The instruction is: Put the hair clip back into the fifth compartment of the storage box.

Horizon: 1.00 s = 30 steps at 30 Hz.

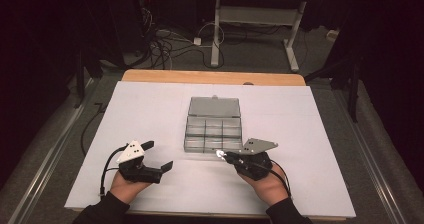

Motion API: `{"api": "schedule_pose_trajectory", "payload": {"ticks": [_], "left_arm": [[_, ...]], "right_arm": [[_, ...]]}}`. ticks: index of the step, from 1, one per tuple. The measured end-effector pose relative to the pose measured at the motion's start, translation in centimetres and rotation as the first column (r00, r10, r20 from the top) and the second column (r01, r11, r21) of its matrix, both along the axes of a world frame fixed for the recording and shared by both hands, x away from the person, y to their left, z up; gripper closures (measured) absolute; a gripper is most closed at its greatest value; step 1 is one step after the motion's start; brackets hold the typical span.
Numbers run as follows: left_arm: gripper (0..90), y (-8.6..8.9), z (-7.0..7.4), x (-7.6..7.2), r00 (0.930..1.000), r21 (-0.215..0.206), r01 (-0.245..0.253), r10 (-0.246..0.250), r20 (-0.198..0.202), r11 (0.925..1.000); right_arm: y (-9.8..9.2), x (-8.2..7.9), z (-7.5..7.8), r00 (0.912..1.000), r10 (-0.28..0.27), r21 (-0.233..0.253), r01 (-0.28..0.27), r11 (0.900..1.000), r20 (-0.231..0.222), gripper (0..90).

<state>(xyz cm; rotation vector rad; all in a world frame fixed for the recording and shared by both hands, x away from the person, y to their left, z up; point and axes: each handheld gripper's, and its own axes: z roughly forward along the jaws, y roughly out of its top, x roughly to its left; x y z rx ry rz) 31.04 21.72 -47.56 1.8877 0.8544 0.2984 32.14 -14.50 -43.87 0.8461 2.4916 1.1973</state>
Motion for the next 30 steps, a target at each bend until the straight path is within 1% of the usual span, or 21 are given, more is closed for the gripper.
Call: {"api": "schedule_pose_trajectory", "payload": {"ticks": [6, 12, 19, 22, 27, 30], "left_arm": [[0.0, 0.0, 0.1, 0.0, 1.0, -0.002, 0.0, 0.0, 0.004, 1.0], [0.0, 0.1, 0.1, -0.1, 1.0, -0.001, -0.002, 0.002, 0.006, 1.0], [0.0, 0.1, 0.1, -0.1, 1.0, 0.0, 0.003, -0.003, 0.006, 1.0], [0.0, 0.2, 0.2, -0.1, 1.0, -0.003, 0.002, -0.002, 0.008, 1.0], [0.0, 0.2, 0.2, -0.1, 1.0, -0.002, 0.001, -0.001, 0.008, 1.0], [0.0, 0.2, 0.2, -0.1, 1.0, 0.001, 0.003, -0.003, 0.008, 1.0]], "right_arm": [[0.5, 0.4, 0.0, 1.0, 0.002, -0.016, -0.002, 1.0, 0.001, 84.4], [0.9, 1.0, 0.3, 1.0, 0.006, -0.023, -0.006, 1.0, 0.001, 84.3], [1.9, 1.8, 0.3, 0.9999, 0.01, -0.04, -0.01, 0.999, 0.004, 84.3], [2.3, 2.1, 0.4, 1.0, 0.009, -0.039, -0.009, 0.999, 0.004, 84.3], [3.0, 2.7, 0.3, 0.9999, 0.017, -0.062, -0.017, 0.998, 0.002, 84.3], [3.3, 3.1, 0.4, 0.9999, 0.016, -0.063, -0.016, 0.998, 0.002, 84.3]]}}
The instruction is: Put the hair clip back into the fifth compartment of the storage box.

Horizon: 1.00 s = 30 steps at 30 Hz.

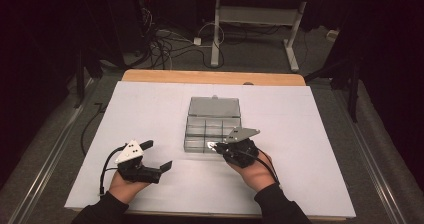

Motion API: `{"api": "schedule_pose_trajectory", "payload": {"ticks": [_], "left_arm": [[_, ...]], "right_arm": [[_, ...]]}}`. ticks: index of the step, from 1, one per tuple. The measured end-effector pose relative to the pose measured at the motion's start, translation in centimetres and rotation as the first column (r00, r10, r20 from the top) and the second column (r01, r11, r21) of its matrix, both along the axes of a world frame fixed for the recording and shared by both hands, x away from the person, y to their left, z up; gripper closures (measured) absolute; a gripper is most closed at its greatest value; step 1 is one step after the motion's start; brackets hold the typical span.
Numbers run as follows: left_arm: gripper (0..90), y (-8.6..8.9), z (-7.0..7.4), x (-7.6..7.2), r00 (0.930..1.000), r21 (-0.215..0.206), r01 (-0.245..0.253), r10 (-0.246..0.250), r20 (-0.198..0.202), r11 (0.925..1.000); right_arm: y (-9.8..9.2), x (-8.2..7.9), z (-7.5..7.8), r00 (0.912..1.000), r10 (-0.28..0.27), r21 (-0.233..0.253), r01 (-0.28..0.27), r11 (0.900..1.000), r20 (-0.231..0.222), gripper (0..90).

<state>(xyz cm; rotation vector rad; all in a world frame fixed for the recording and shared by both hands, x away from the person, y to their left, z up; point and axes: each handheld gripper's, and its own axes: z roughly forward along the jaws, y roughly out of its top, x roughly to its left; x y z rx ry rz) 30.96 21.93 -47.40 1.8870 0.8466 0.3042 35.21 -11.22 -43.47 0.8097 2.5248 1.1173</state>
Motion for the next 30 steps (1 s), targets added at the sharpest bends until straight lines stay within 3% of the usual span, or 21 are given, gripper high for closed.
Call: {"api": "schedule_pose_trajectory", "payload": {"ticks": [30], "left_arm": [[0.0, 0.0, 0.0, 0.0, 1.0, -0.005, 0.005, -0.005, 0.0, 1.0]], "right_arm": [[1.4, 3.1, -0.6, 0.9996, -0.026, -0.047, 0.025, 0.999, -0.013, 84.3]]}}
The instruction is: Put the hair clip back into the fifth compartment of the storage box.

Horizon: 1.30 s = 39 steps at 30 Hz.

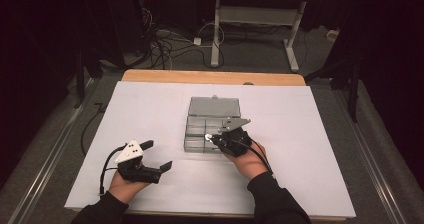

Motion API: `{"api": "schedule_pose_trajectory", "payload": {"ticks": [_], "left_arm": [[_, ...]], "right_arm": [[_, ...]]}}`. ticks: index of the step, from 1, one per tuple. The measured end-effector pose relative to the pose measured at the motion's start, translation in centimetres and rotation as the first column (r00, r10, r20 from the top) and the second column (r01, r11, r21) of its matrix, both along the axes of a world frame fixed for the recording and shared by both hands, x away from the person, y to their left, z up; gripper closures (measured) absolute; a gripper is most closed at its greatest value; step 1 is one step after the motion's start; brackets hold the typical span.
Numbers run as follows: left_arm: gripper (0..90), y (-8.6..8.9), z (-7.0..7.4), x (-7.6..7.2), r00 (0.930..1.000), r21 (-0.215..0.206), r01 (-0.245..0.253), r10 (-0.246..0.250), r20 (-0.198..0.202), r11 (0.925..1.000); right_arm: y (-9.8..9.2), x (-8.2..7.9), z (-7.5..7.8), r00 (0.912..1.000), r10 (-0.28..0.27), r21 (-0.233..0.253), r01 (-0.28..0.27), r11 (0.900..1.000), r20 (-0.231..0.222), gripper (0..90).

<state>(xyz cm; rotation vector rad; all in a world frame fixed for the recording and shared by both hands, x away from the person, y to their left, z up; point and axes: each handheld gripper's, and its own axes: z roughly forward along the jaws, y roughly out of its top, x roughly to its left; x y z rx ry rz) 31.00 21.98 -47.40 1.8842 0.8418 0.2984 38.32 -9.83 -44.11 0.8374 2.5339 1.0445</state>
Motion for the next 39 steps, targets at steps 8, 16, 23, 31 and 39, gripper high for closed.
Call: {"api": "schedule_pose_trajectory", "payload": {"ticks": [8, 16, 23, 31, 39], "left_arm": [[0.0, -0.1, 0.0, 0.1, 1.0, -0.001, 0.001, -0.001, -0.002, 1.0], [0.0, -0.1, 0.0, 0.0, 1.0, -0.002, 0.001, -0.001, -0.001, 1.0], [0.0, 0.0, 0.0, 0.1, 1.0, 0.0, 0.002, -0.002, -0.001, 1.0], [0.0, -0.1, -0.1, 0.1, 1.0, 0.002, 0.005, -0.005, -0.002, 1.0], [0.0, 0.0, -0.2, 0.1, 1.0, 0.014, 0.003, -0.003, 0.001, 0.9999]], "right_arm": [[0.0, 0.1, -0.1, 1.0, -0.008, -0.002, 0.008, 1.0, -0.001, 84.2], [0.0, 0.1, -0.1, 0.9999, -0.008, 0.006, 0.008, 1.0, -0.007, 84.2], [-0.2, 0.1, 0.0, 0.9997, -0.018, 0.044, 0.019, 0.999, -0.014, 68.5], [-1.1, -0.3, 0.6, 0.9993, -0.023, 0.092, 0.026, 0.995, -0.031, 62.4], [-2.6, -1.5, 0.8, 0.9991, -0.008, 0.141, 0.014, 0.99, -0.041, 45.8]]}}
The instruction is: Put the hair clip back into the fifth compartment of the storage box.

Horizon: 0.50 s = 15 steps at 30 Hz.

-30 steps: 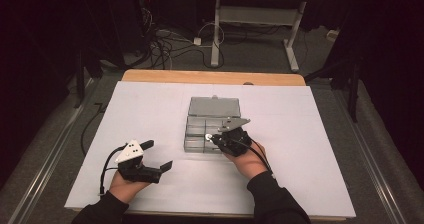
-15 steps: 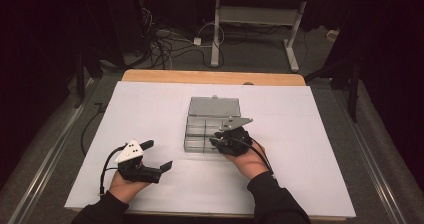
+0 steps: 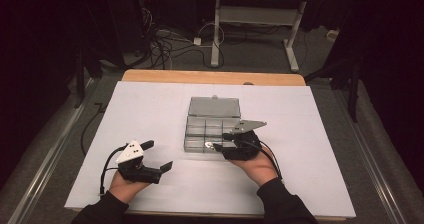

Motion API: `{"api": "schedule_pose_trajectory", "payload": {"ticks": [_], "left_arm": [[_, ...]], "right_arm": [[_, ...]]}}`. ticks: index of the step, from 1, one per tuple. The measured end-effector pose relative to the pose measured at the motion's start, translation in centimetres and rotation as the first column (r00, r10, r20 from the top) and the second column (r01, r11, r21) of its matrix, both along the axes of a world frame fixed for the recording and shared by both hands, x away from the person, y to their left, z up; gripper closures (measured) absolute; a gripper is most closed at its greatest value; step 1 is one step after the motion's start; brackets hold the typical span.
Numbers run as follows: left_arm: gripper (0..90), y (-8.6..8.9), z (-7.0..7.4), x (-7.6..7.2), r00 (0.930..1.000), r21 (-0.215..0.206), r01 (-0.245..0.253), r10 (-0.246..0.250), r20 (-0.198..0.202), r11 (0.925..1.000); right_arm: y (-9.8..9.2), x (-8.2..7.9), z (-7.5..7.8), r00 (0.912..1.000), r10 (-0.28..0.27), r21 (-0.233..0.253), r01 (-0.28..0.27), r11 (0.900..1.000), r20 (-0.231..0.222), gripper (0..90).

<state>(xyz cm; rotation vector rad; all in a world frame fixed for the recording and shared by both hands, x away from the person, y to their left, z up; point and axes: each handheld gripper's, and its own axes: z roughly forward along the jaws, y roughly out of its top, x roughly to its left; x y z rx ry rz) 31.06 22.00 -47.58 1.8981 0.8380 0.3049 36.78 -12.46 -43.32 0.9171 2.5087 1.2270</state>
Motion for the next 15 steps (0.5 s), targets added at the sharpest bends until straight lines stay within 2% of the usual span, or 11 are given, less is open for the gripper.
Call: {"api": "schedule_pose_trajectory", "payload": {"ticks": [8, 12, 15], "left_arm": [[0.0, 0.6, 0.1, -0.3, 0.9995, 0.01, -0.032, 0.032, 0.005, 0.9994], [0.0, 0.9, 0.2, -0.1, 0.9984, 0.0, -0.056, 0.056, 0.006, 0.9984], [0.0, 0.9, 0.1, 0.3, 0.9977, -0.001, -0.067, 0.067, 0.003, 0.9978]], "right_arm": [[-1.8, -1.4, -0.9, 0.9991, -0.017, 0.017, 0.016, 1.0, 0.04, 29.8], [-2.7, -2.0, -1.2, 0.9982, -0.035, 0.022, 0.034, 0.999, 0.048, 24.3], [-3.4, -2.8, -1.2, 0.9968, -0.044, 0.037, 0.042, 0.998, 0.067, 24.0]]}}
